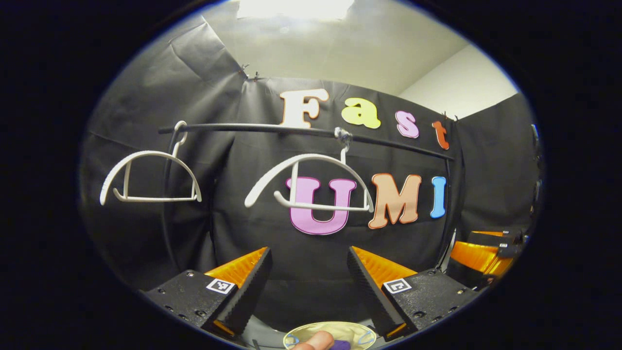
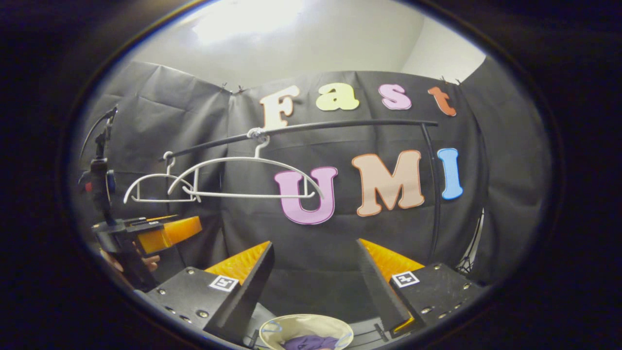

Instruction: Grasp the clothes on the hanger with both hands and then place them into the laundry hamper below.

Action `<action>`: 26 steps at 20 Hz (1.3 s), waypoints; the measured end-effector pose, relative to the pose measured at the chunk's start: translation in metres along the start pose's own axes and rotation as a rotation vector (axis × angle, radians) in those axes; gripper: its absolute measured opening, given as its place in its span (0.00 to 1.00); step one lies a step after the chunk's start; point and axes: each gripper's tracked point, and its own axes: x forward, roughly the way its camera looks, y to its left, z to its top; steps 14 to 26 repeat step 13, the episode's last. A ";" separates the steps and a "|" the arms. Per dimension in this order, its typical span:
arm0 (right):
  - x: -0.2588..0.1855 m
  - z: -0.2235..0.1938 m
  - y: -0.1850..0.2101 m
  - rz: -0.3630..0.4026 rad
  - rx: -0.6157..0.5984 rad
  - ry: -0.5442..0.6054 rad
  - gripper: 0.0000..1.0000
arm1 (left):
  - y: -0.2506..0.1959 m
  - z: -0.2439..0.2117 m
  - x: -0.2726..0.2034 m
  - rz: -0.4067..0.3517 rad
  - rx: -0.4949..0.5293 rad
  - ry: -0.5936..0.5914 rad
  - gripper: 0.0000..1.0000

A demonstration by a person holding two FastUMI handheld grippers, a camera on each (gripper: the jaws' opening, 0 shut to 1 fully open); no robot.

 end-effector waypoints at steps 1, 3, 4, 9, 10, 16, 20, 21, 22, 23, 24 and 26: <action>-0.003 0.002 0.003 0.014 0.000 -0.007 0.97 | -0.004 0.003 -0.001 -0.008 0.005 -0.003 0.92; -0.008 0.009 0.005 0.033 -0.014 -0.023 0.99 | -0.016 0.007 -0.003 -0.022 0.027 -0.009 0.92; -0.011 0.013 0.003 0.035 -0.025 -0.033 1.00 | -0.020 0.010 -0.004 -0.018 0.034 -0.016 0.92; -0.014 0.024 0.001 0.055 -0.043 -0.040 1.00 | -0.042 0.019 -0.007 -0.013 0.037 -0.047 0.95; -0.014 0.024 -0.001 0.059 -0.047 -0.037 1.00 | -0.044 0.018 -0.007 -0.011 0.030 -0.047 0.92; -0.011 0.018 -0.005 0.070 -0.053 -0.016 0.99 | -0.046 0.014 -0.003 0.004 0.009 -0.041 0.92; -0.011 0.018 -0.005 0.070 -0.053 -0.016 0.99 | -0.046 0.014 -0.003 0.004 0.009 -0.041 0.92; -0.011 0.018 -0.005 0.070 -0.053 -0.016 0.99 | -0.046 0.014 -0.003 0.004 0.009 -0.041 0.92; -0.011 0.018 -0.005 0.070 -0.053 -0.016 0.99 | -0.046 0.014 -0.003 0.004 0.009 -0.041 0.92; -0.011 0.018 -0.005 0.070 -0.053 -0.016 0.99 | -0.046 0.014 -0.003 0.004 0.009 -0.041 0.92; -0.011 0.018 -0.005 0.070 -0.053 -0.016 0.99 | -0.046 0.014 -0.003 0.004 0.009 -0.041 0.92; -0.011 0.018 -0.005 0.070 -0.053 -0.016 0.99 | -0.046 0.014 -0.003 0.004 0.009 -0.041 0.92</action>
